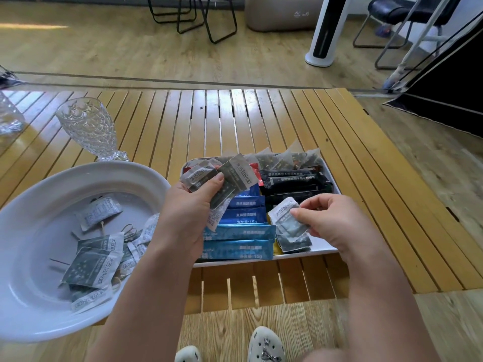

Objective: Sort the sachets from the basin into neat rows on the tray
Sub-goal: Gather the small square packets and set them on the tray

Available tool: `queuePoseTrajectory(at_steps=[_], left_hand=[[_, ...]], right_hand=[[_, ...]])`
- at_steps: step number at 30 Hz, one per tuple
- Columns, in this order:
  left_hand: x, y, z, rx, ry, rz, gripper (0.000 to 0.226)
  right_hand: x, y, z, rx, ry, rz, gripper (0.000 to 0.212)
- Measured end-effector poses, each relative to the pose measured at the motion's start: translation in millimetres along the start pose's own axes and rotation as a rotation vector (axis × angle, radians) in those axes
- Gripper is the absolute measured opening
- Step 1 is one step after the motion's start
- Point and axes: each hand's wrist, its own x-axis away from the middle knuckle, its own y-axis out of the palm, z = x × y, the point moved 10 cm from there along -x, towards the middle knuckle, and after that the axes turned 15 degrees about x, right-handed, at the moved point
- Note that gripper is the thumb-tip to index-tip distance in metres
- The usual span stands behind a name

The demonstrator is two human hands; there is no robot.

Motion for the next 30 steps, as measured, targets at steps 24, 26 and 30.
queuePoseTrajectory(at_steps=[24, 26, 30], left_hand=[[-1, 10, -22, -0.042, -0.071, -0.046, 0.027], [3, 17, -26, -0.046, -0.091, -0.07, 0.035], [8, 28, -33, -0.063, -0.139, -0.127, 0.035]], right_hand=[[19, 30, -48, -0.078, -0.215, -0.239, 0.01], [19, 29, -49, -0.14, -0.213, -0.226, 0.007], [14, 16, -36, -0.484, -0.092, -0.217, 0.009]])
